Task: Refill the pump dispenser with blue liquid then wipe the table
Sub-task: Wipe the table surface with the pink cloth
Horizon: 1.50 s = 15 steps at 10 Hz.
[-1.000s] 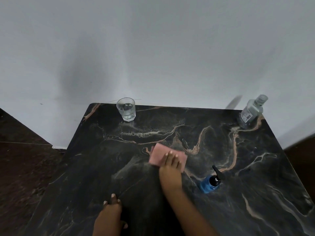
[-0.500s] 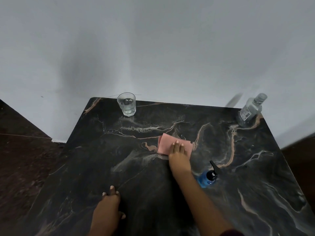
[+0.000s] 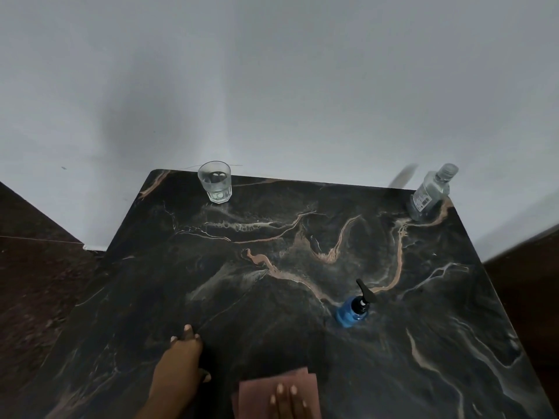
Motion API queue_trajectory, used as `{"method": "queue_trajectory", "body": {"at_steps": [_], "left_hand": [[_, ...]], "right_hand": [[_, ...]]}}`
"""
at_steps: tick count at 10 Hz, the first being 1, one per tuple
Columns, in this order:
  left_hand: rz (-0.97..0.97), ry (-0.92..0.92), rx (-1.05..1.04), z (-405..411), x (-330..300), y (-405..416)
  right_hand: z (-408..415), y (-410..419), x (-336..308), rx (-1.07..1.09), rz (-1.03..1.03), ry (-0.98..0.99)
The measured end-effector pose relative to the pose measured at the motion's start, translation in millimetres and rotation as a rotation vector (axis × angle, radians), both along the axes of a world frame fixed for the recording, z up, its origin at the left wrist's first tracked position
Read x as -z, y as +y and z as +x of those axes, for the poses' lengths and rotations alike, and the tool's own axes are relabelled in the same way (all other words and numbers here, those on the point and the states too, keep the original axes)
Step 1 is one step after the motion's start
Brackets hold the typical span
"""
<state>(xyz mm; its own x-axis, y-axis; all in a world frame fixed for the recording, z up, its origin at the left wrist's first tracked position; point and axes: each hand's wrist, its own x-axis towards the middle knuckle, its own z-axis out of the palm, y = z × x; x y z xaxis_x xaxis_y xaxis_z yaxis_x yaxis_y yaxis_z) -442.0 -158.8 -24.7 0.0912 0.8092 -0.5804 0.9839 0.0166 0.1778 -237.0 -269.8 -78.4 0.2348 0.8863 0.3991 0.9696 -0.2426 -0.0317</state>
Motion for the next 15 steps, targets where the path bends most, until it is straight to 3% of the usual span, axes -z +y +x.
{"method": "queue_trajectory", "body": {"at_steps": [1,2,3,4,7,8,9,10,11,12,13,15], "left_hand": [[-0.01,0.001,0.007,-0.4,1.0,0.5],[-0.032,0.03,0.021,1.2,1.5,3.5],[-0.068,0.051,0.017,2.5,0.7,7.9],[-0.103,0.041,0.011,1.9,3.9,9.9],[-0.209,0.098,0.017,-0.4,11.7,15.7],[-0.271,0.131,0.025,1.7,6.4,21.2],[-0.272,0.111,-0.023,0.2,4.9,19.9],[0.025,-0.067,-0.125,3.4,6.9,22.5],[0.087,-0.202,-0.439,6.5,-7.2,67.8],[-0.161,-0.021,-0.139,5.3,6.3,52.1],[-0.158,0.058,-0.011,-4.1,25.4,10.9],[-0.206,0.057,0.022,0.0,12.5,16.8]], "right_hand": [[6.6,4.7,3.2,0.083,0.019,-0.204],[-11.2,-10.3,-1.5,-0.317,-0.222,-0.004],[-10.4,38.6,-8.2,-0.348,-0.377,0.104],[8.1,122.9,-6.8,-0.347,-0.577,0.115],[29.6,296.4,-36.6,-0.171,-0.702,0.249],[4.4,304.6,-34.6,-0.169,-0.682,0.243],[-54.3,299.0,-27.6,-0.337,-0.68,0.223],[-130.2,279.1,-19.8,-0.612,-0.732,0.165],[-175.9,254.6,-15.4,-0.795,-0.784,0.055],[-166.0,258.8,-19.1,-0.857,-0.717,-0.046],[-138.7,272.1,-24.6,-0.814,-0.663,-0.052],[-81.4,242.7,-24.8,-0.764,-0.665,0.04]]}}
